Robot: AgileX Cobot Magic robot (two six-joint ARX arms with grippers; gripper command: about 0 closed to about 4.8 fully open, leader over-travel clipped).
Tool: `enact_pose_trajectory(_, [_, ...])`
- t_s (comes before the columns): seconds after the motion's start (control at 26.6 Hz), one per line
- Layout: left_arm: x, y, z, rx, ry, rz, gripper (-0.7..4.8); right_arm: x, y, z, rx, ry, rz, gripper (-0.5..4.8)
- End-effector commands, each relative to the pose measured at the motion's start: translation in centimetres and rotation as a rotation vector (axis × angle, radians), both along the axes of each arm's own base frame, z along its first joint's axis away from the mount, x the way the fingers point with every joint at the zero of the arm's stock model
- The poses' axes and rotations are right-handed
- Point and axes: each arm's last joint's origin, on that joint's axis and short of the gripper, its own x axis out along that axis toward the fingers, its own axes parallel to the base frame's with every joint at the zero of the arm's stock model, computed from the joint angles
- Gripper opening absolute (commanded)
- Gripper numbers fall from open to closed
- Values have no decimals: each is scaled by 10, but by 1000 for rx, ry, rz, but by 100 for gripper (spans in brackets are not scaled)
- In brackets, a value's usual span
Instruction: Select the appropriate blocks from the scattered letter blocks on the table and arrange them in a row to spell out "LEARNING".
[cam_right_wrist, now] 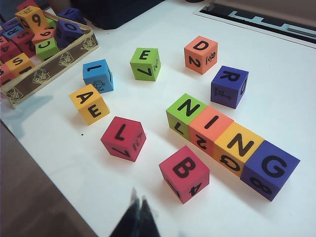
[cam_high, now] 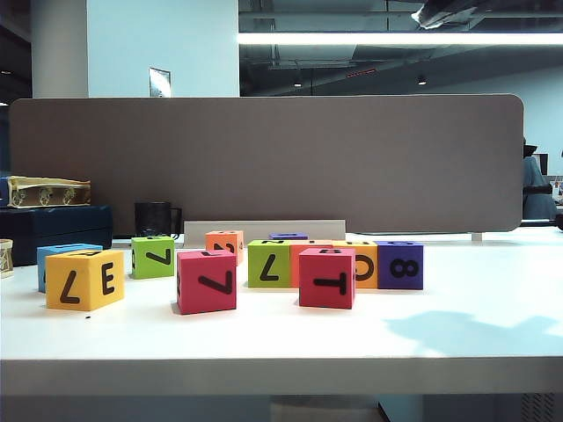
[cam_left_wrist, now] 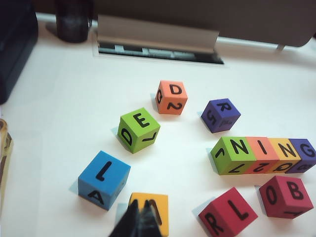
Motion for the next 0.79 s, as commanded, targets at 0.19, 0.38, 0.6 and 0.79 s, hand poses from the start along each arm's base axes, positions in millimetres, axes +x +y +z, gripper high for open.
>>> enact_pose_trajectory(0.19, [39, -16, 15, 0, 54, -101, -6, -2, -1, -1, -28, 9, 9, -2])
enact_pose_trajectory(0.38, [74, -40, 13, 30, 125, -207, -6, -2, -1, -1, -36, 7, 12, -2])
enact_pose_trajectory(0.6, [106, -65, 12, 59, 173, -290, -6, -2, -1, -1, -36, 6, 10, -2])
enact_pose_trajectory(0.79, [129, -82, 14, 65, 193, -329, -6, 1, -1, 2, -81, 62, -15, -2])
